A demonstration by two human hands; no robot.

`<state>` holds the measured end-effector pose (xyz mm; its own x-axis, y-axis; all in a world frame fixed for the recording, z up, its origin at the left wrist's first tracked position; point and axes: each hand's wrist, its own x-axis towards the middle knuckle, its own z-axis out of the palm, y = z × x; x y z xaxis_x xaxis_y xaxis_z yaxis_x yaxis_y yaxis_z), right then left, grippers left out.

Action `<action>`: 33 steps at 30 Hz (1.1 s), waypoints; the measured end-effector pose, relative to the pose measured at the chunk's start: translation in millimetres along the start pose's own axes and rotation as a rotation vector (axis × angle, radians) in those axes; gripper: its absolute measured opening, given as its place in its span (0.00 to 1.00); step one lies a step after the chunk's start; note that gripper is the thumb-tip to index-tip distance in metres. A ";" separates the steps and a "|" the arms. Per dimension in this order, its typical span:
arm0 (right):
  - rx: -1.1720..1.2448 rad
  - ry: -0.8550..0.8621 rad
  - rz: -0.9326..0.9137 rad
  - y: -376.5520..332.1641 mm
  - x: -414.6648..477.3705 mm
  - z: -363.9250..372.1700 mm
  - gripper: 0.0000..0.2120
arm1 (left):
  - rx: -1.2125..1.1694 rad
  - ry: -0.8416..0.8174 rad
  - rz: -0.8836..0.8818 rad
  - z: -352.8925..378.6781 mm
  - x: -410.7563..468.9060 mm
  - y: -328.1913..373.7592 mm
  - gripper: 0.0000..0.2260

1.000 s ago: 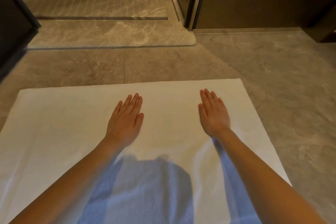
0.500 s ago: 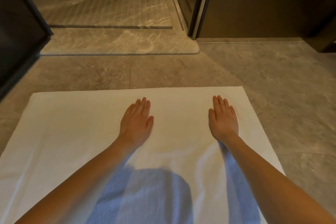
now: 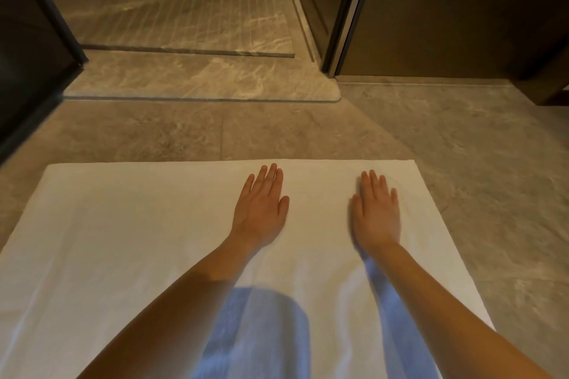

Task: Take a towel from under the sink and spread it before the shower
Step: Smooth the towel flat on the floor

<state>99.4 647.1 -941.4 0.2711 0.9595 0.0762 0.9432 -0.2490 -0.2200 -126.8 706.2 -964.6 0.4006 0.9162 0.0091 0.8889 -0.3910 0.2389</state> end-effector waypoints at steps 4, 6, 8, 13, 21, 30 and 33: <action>0.224 -0.096 -0.372 -82.2 9.5 12.5 0.25 | 0.063 0.020 0.014 4.5 2.0 -2.7 0.27; 0.223 -0.171 -0.424 -108.5 19.0 26.1 0.24 | 0.110 0.035 0.043 6.8 2.3 -3.8 0.27; 0.222 -0.205 -0.389 -112.0 27.4 36.4 0.24 | 0.116 0.065 0.053 8.3 2.5 -4.6 0.28; 0.096 -0.170 -0.356 -60.4 39.8 37.3 0.25 | 0.074 0.090 0.017 10.5 3.5 -4.7 0.31; 0.002 -0.126 -0.227 49.0 57.7 16.5 0.26 | 0.053 0.068 0.015 9.6 2.9 -4.5 0.31; -0.004 -0.102 -0.071 97.6 63.2 5.4 0.27 | 0.056 0.054 0.018 11.2 3.2 -6.2 0.30; -0.013 -0.083 -0.002 101.1 64.5 4.0 0.29 | 0.048 0.045 0.016 11.5 3.3 -7.0 0.30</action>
<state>211.5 684.4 -962.6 0.2529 0.9675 -0.0042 0.9462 -0.2483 -0.2073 -129.1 710.9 -977.4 0.4052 0.9125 0.0559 0.8927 -0.4081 0.1914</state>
